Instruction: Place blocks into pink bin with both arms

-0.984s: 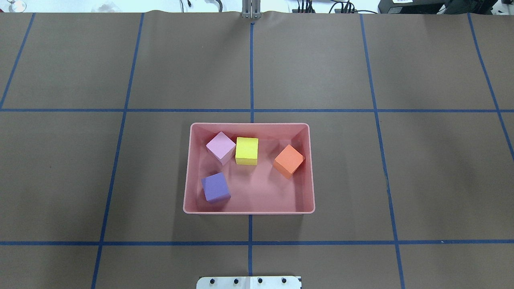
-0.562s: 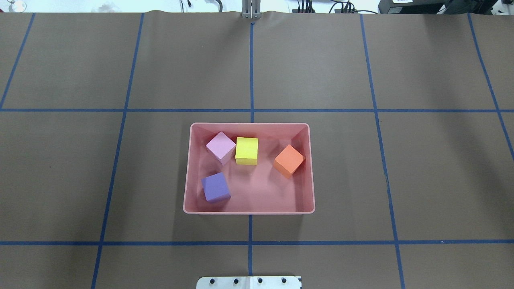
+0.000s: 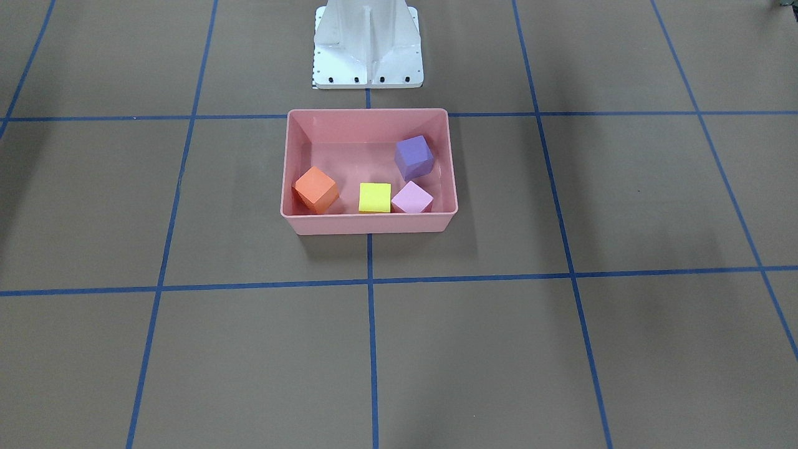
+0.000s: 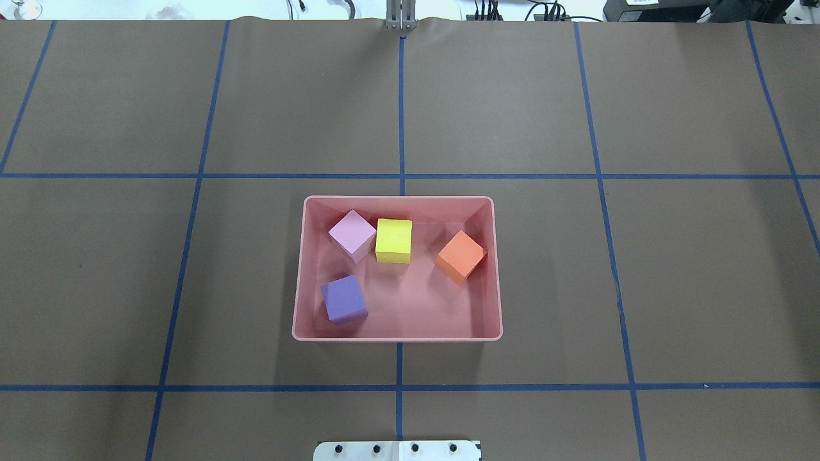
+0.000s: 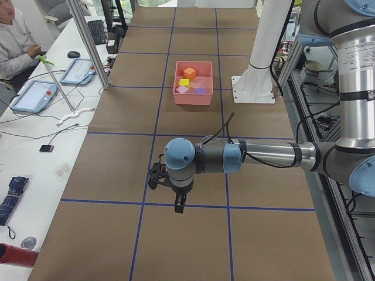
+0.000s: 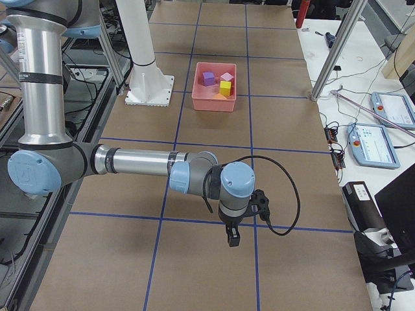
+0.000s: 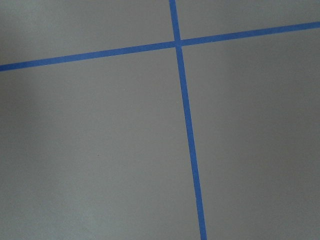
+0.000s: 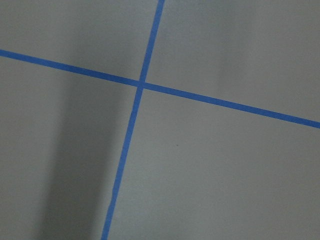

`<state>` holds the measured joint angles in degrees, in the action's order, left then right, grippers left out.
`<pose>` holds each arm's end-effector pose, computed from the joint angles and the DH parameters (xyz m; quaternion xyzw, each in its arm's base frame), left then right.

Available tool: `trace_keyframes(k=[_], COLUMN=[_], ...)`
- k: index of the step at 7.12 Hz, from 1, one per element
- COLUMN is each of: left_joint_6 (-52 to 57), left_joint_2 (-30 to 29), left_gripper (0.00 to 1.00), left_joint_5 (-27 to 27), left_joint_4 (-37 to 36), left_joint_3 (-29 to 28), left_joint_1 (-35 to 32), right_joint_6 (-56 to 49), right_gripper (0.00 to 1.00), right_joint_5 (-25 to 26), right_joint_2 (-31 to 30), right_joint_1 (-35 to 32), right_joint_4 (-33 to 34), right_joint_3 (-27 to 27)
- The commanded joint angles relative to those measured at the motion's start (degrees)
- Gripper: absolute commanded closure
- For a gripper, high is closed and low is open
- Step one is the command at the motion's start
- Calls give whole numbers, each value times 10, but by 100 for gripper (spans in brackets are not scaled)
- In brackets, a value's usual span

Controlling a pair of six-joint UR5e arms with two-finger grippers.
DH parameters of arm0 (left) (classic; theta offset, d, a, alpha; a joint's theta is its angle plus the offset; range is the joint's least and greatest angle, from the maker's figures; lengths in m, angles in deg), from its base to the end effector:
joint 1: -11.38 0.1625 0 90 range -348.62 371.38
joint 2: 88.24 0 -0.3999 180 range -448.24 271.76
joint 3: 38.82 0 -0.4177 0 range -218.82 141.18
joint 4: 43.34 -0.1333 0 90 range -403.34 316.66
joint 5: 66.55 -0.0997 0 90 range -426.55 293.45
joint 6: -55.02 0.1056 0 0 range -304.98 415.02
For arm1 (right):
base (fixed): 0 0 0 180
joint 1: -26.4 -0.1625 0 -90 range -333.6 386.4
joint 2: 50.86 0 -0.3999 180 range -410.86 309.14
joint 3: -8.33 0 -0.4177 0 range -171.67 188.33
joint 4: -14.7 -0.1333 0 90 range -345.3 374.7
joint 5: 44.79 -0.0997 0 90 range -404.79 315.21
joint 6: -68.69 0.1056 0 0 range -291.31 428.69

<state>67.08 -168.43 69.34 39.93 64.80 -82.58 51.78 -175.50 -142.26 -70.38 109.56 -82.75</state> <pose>-0.0880 -0.4394 0.6073 0.0311 0.3892 0.0551 0.9190 0.1230 -0.4889 0.6533 0.0299 -0.3488 -0.0670 0.9343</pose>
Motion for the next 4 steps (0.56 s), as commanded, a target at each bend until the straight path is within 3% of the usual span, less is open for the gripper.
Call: trace_keyframes(k=[1, 4], left_joint_6=[-11, -28], left_joint_2=[-5, -8], left_gripper=[0, 0], left_joint_5=[1, 1], left_joint_4=[2, 6], left_joint_3=[4, 4], left_joint_1=[0, 0], right_joint_6=[73, 53], right_gripper=[0, 0], right_joint_5=[10, 13], right_joint_2=[-8, -8], right_joint_1=[-1, -1], right_joint_4=[-13, -13], right_joint_3=[5, 6])
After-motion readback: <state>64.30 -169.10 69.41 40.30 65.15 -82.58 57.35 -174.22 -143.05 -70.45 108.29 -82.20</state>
